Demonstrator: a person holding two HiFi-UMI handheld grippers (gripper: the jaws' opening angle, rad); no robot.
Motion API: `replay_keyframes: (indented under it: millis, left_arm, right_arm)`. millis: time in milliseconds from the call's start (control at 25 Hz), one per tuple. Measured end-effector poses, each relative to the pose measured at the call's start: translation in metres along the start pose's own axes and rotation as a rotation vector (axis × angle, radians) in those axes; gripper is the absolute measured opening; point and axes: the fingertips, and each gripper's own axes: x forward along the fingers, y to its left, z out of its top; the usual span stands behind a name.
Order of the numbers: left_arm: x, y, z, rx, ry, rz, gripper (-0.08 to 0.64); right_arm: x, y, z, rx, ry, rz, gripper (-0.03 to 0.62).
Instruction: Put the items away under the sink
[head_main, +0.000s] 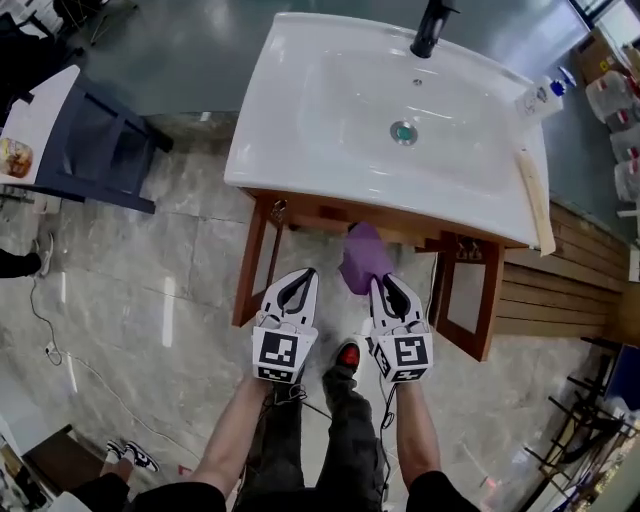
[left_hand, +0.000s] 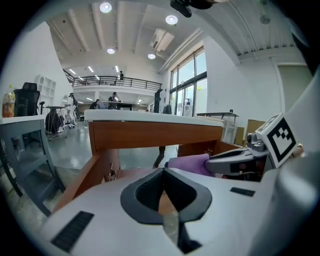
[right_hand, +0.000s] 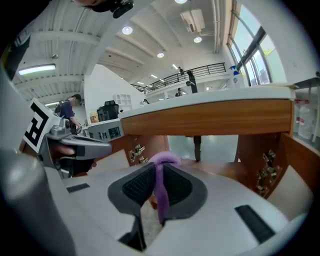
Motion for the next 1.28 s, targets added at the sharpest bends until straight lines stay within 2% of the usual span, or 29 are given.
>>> replay_keyframes:
  millis: [520,760,1280]
  left_arm:
    - [0.064,0.048,-0.065,-0.024,-0.021,0.032,0.008]
    - [0.082,0.054,-0.079,-0.010,-0.046,0.007,0.007]
    - [0.104,0.056,-0.097,0.008,-0.086,-0.031,0.006]
  right_arm:
    - [0.122,-0.001,-0.037,-0.012,-0.066,0.074,0.072]
    - [0.169,0.002,-0.046,-0.052,-0.095,0.096,0.072]
    - [0.235,0.000,-0.061,-0.053,-0.121,0.100,0.072]
